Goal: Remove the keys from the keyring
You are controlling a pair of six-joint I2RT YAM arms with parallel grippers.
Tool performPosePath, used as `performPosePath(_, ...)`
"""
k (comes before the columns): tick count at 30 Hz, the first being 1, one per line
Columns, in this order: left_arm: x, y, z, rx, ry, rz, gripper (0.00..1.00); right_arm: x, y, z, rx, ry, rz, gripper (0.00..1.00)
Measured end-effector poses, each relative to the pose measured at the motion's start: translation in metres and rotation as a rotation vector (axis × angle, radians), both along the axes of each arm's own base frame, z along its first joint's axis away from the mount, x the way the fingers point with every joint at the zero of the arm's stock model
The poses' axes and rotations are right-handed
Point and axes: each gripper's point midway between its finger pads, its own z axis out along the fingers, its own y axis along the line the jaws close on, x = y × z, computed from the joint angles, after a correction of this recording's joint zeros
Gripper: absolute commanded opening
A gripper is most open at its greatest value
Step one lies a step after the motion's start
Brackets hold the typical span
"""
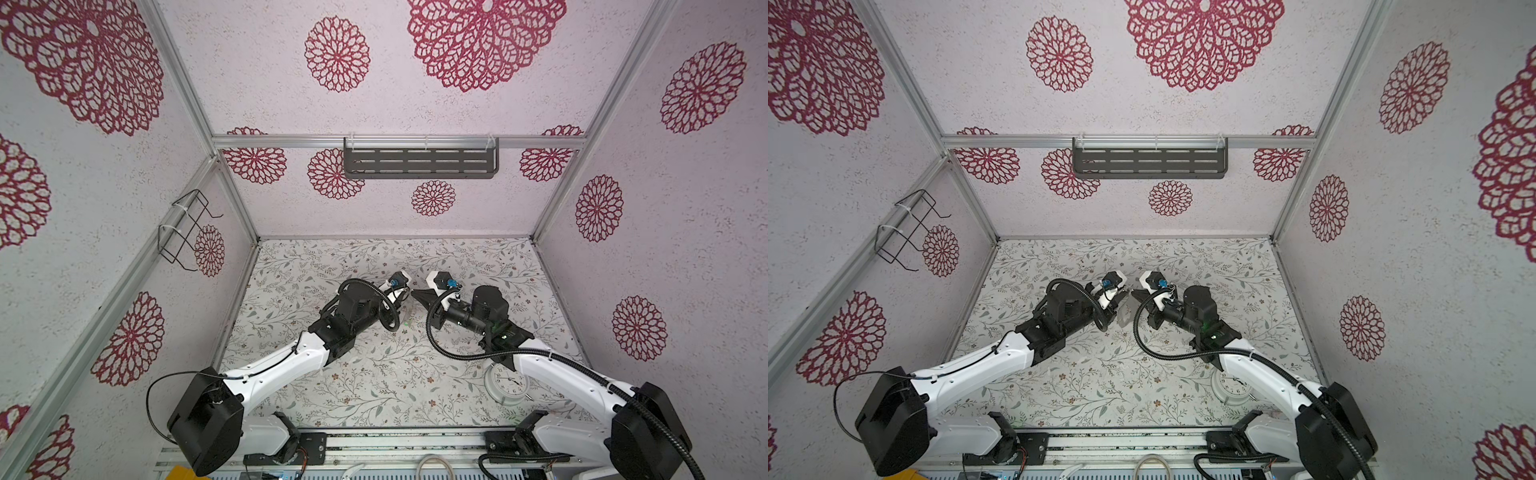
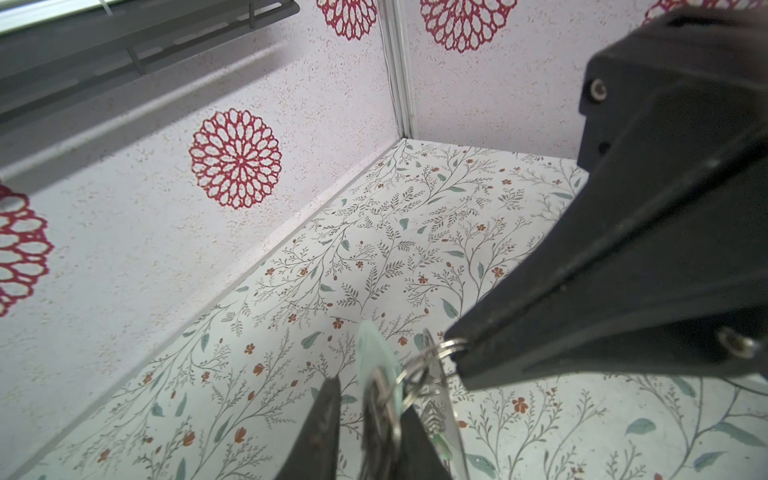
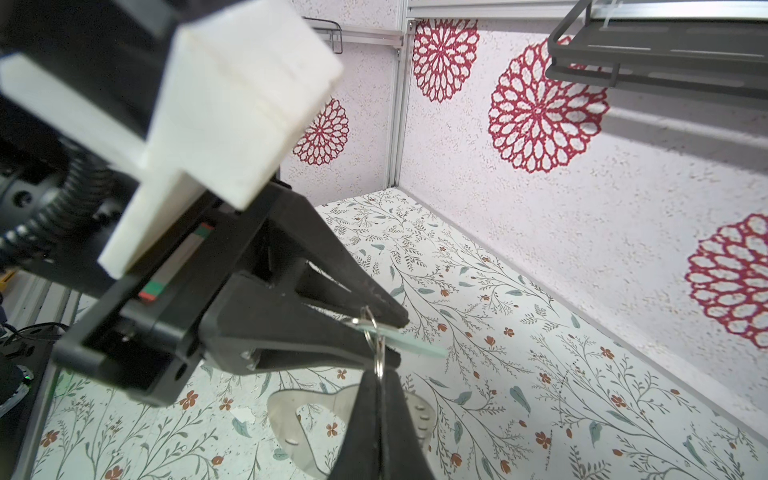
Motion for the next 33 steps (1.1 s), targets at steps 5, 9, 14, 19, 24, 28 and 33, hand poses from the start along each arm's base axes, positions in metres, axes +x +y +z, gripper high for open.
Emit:
performPosePath(5,-0.001,-0.001,0.0,0.004,-0.002,-0.006,0.01,0.001,0.001,0.004,0.026,0.008,-0.003,0.0)
performPosePath(9,-0.001,-0.001,-0.002,0.014,0.0,-0.005,0.0,0.001,0.0,0.009,0.05,0.006,-0.005,0.0)
performPosePath(14,-0.002,0.0,-0.005,0.037,0.011,-0.008,0.0,0.004,-0.002,0.02,0.099,-0.003,-0.012,0.0)
performPosePath(19,-0.003,-0.003,0.0,0.037,0.012,-0.022,0.0,0.005,-0.003,0.027,0.135,-0.004,-0.018,0.0)
performPosePath(24,-0.007,-0.009,0.006,0.023,0.014,-0.065,0.0,0.004,-0.004,0.034,0.173,-0.013,-0.01,0.0)
performPosePath(28,-0.012,-0.015,0.004,0.03,0.032,-0.108,0.0,0.003,-0.003,0.034,0.194,-0.008,0.004,0.0)
performPosePath(33,-0.018,-0.018,0.002,0.045,0.045,-0.153,0.0,0.002,-0.003,0.03,0.203,0.0,0.013,0.0)
